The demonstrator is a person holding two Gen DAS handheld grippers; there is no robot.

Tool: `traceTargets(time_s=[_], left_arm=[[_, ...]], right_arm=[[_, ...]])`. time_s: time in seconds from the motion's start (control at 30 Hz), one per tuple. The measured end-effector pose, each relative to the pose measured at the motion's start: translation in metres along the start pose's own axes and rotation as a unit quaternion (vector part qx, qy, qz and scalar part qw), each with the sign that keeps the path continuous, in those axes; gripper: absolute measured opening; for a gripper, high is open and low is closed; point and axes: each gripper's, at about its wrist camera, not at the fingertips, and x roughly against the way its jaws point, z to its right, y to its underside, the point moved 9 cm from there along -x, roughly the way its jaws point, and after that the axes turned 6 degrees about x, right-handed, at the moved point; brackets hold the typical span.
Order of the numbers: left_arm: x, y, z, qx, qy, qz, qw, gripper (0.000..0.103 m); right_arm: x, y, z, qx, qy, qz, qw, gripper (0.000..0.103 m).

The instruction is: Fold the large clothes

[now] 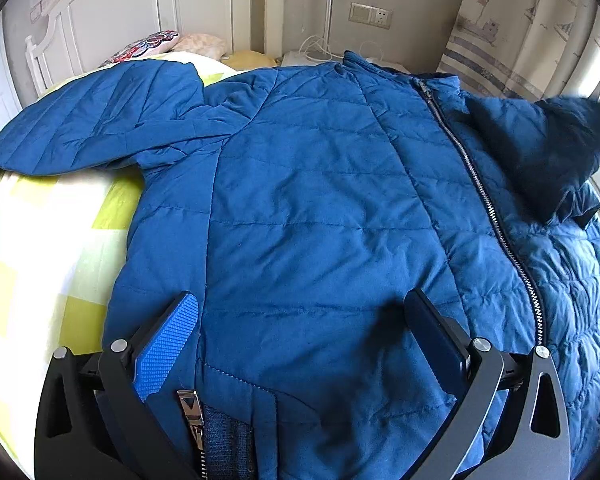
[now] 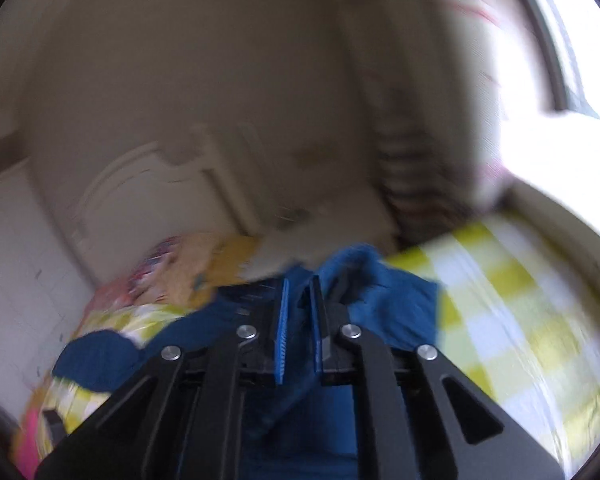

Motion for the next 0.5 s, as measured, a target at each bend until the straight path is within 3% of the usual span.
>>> traceTargets(time_s=[0.07, 0.1, 0.13, 0.17, 0.2, 0.27, 0.4, 0.5], left_arm=[[0.003, -0.001, -0.002, 0.009, 0.015, 0.003, 0.9998, 0.099], [0.004, -0.002, -0.003, 0.016, 0.024, 0.005, 0.9996, 0.099], [0.005, -0.003, -0.005, 0.026, 0.037, 0.006, 0.9989, 0.099], [0.006, -0.004, -0.007, 0.032, 0.046, 0.006, 0.9984, 0.099], [0.007, -0.005, -0.009, 0.04, 0.057, 0.007, 0.9975, 0.099], [0.009, -0.006, -0.01, 0.053, 0.074, 0.01, 0.9958, 0.099], [0.012, -0.008, -0.011, 0.068, 0.09, 0.014, 0.9935, 0.099], [0.02, -0.008, 0.002, 0.033, 0.056, 0.022, 0.9976, 0.099]], right_arm=[[-0.012, -0.007, -0.077, 0.093, -0.081, -0.025, 0.992, 0.013], [-0.016, 0.0, -0.108, 0.119, -0.119, -0.053, 0.984, 0.038], [-0.025, 0.012, -0.141, 0.15, -0.165, -0.086, 0.971, 0.068], [-0.026, 0.017, -0.159, 0.165, -0.184, -0.092, 0.964, 0.074], [-0.027, 0.022, -0.174, 0.182, -0.209, -0.094, 0.956, 0.075], [-0.03, 0.021, -0.175, 0.185, -0.21, -0.091, 0.956, 0.075], [-0.012, 0.008, -0.113, 0.103, -0.139, -0.064, 0.983, 0.075], [0.037, 0.02, -0.032, 0.0, -0.086, -0.046, 0.995, 0.075]])
